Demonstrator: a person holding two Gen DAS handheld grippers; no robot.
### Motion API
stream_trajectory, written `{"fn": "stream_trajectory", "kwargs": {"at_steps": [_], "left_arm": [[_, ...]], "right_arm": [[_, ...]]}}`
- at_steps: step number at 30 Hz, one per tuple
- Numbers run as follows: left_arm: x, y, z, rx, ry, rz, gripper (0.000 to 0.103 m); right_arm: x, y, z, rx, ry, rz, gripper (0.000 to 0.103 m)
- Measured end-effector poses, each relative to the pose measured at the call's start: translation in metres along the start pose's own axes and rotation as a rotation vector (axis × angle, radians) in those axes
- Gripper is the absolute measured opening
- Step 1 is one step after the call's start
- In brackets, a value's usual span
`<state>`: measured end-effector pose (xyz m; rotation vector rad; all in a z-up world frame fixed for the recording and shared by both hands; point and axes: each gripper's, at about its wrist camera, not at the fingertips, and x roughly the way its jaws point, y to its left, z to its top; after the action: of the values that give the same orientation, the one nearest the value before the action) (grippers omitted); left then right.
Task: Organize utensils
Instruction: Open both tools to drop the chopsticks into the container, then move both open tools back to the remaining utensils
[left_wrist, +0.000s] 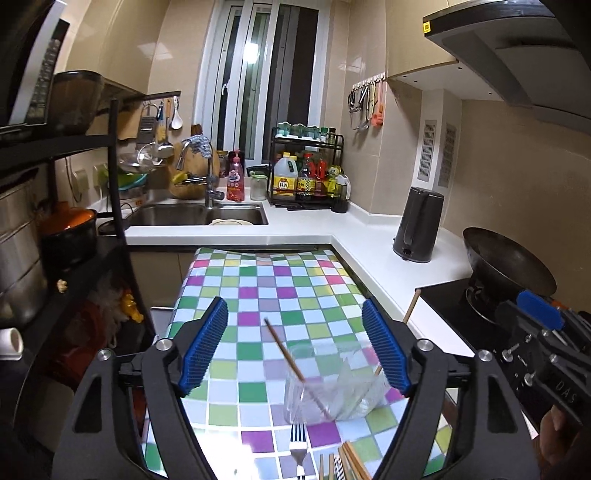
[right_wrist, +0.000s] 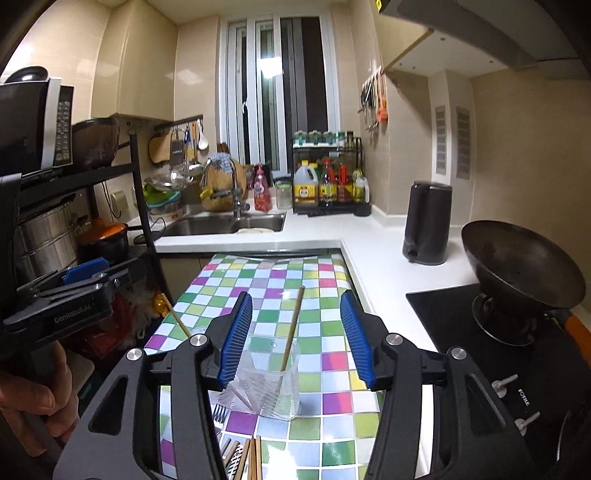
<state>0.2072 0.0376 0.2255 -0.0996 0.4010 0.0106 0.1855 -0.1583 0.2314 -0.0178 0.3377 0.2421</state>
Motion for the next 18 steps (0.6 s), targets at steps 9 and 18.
{"fn": "stream_trajectory", "kwargs": {"at_steps": [9, 18], "left_arm": [[-0.043, -0.005, -0.077, 0.042, 0.033, -0.028, 0.075], [-0.058, -0.001, -0.166, 0.066, 0.056, -0.023, 0.054]], "right_arm": [[-0.05, 0.003, -0.054, 0.012, -0.069, -0.023, 0.054], [-0.064, 0.006, -0.126, -0.011, -0.015, -0.056, 0.055]]}}
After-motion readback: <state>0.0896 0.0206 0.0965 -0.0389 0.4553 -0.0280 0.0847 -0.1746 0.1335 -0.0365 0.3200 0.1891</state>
